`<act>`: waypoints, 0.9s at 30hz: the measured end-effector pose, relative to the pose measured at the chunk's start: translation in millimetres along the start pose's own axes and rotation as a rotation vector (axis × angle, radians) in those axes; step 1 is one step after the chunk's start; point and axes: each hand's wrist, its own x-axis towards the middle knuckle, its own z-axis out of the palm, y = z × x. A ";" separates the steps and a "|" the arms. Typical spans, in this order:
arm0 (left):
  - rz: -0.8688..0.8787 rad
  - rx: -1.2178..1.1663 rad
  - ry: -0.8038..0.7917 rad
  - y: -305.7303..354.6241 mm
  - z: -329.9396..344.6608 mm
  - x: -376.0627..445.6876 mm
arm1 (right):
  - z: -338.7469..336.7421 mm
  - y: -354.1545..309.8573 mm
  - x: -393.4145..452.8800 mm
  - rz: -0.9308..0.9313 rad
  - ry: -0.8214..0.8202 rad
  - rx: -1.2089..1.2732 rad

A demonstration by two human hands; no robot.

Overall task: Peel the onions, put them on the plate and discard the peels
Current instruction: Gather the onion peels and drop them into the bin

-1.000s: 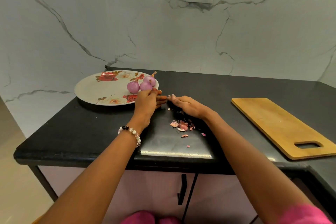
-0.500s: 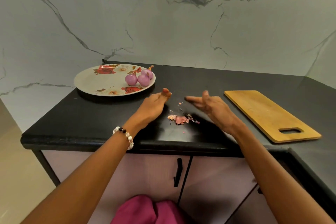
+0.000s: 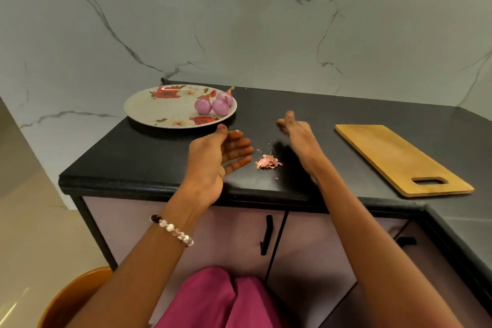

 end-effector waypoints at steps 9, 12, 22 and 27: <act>-0.810 -0.058 -0.337 -58.0 -15.7 -45.3 | -2.0 15.4 -22.4 -0.219 -0.599 -0.434; -0.876 -0.262 -0.333 -85.4 -19.8 -39.5 | -18.0 15.2 -35.5 -0.210 -0.680 -0.236; -0.811 -0.616 -0.388 -100.6 -9.3 -31.6 | 13.1 4.6 -2.4 -0.245 -0.670 -0.309; -0.796 -0.617 -0.425 -97.2 -10.5 -32.0 | -0.4 7.5 -16.8 -0.304 -0.794 -0.229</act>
